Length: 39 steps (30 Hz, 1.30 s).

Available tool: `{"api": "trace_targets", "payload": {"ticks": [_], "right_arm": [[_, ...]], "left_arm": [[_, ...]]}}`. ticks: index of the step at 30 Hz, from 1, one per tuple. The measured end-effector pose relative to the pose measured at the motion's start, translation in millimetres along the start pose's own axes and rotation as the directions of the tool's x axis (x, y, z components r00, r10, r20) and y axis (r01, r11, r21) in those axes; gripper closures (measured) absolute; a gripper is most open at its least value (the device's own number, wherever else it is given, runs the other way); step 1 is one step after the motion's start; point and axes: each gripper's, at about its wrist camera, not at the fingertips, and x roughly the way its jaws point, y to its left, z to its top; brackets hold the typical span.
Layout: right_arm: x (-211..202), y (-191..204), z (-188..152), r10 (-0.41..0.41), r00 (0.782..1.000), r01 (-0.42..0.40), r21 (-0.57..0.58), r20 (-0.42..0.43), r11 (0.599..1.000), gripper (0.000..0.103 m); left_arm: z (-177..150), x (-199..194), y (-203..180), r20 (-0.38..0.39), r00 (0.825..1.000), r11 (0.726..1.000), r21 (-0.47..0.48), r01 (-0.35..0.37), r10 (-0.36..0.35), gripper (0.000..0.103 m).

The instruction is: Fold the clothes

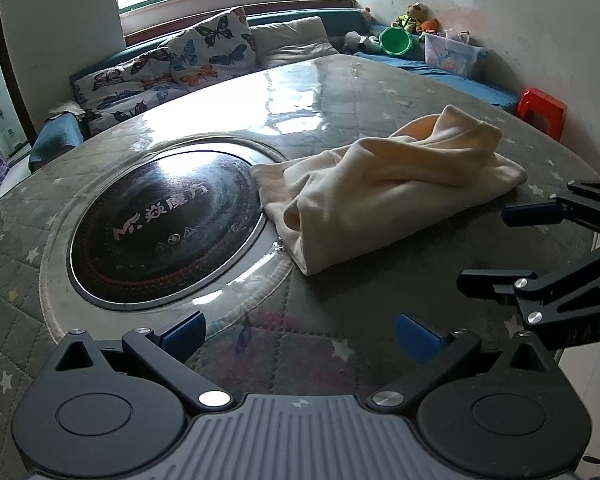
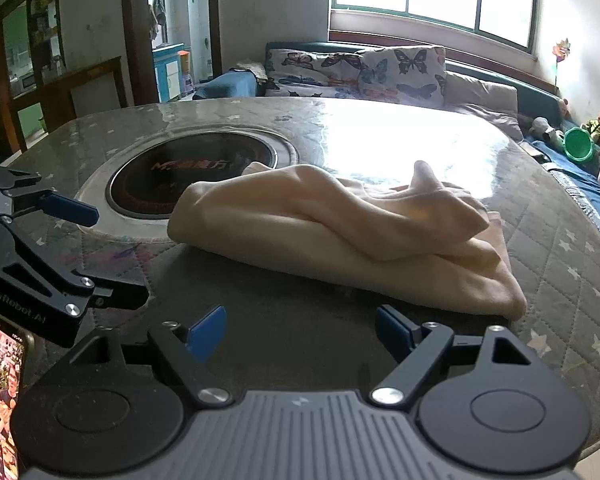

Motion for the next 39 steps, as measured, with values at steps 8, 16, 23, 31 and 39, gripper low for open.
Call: {"api": "trace_targets", "payload": {"ticks": [8, 16, 23, 31, 39], "right_arm": [[2.0, -3.4, 3.8, -0.009, 1.0, 0.009, 0.006, 0.009, 1.0, 0.019], [0.6, -12.5, 11.7, -0.028, 0.999, 0.027, 0.017, 0.037, 0.999, 0.019], [-1.7, -21.2, 26.3, -0.058, 0.995, 0.057, 0.016, 0.083, 0.998, 0.019], [-1.3, -35.4, 43.7, -0.116, 0.985, 0.114, 0.023, 0.13, 0.993, 0.02], [18.3, -51.6, 61.9, -0.144, 0.981, 0.144, 0.015, 0.13, 0.99, 0.034]], "left_arm": [[2.4, 4.6, -1.9, -0.01, 1.0, 1.0, 0.011, 0.0, 0.0, 0.0], [10.6, 4.3, 4.9, 0.008, 1.0, 1.0, 0.001, 0.001, -0.001, 0.0], [26.5, 1.8, 20.7, 0.046, 0.999, 0.999, -0.044, 0.012, -0.01, 0.001], [44.7, 7.7, 22.9, 0.086, 0.993, 0.995, -0.053, 0.082, -0.078, 0.015], [61.0, 27.5, 16.1, 0.089, 0.987, 0.99, -0.015, 0.137, -0.136, 0.042]]}}
